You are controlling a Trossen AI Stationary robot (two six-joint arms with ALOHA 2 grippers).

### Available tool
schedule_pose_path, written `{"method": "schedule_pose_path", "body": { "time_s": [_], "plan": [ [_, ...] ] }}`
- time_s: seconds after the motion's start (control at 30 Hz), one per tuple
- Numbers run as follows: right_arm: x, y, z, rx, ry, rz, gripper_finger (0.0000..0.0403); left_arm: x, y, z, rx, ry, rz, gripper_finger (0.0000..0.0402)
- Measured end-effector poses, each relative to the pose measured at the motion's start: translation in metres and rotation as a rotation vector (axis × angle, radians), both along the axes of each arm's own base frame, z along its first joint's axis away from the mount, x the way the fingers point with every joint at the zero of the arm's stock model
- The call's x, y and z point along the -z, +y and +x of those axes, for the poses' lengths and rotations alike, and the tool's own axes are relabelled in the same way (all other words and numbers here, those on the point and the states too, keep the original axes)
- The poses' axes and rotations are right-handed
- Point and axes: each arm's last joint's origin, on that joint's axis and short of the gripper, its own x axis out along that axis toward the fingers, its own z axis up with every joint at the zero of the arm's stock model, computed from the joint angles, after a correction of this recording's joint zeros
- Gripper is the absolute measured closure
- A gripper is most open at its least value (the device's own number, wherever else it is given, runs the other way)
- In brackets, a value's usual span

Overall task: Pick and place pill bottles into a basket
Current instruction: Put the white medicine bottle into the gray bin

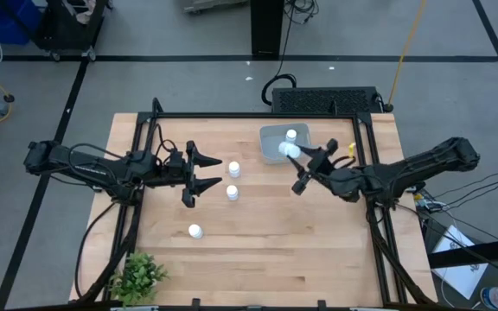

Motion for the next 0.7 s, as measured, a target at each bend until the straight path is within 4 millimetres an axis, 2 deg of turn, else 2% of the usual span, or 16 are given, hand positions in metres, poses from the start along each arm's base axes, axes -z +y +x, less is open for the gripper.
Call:
{"method": "schedule_pose_path", "body": {
  "time_s": [0.13,0.3,0.7],
  "plan": [
    [-0.008,-0.012,-0.002,0.040,-0.025,-0.026,0.0246,0.000,0.000,0.000,-0.001,0.000,0.004,0.0146],
    [-0.009,-0.034,-0.004,0.095,-0.006,-0.019,0.0255,0.000,0.000,0.000,-0.001,-0.004,0.003,0.0146],
    [0.015,-0.097,-0.013,0.119,0.068,0.287,0.0256,-0.001,0.000,0.000,-0.001,-0.005,0.004,0.0146]
  ]
}}
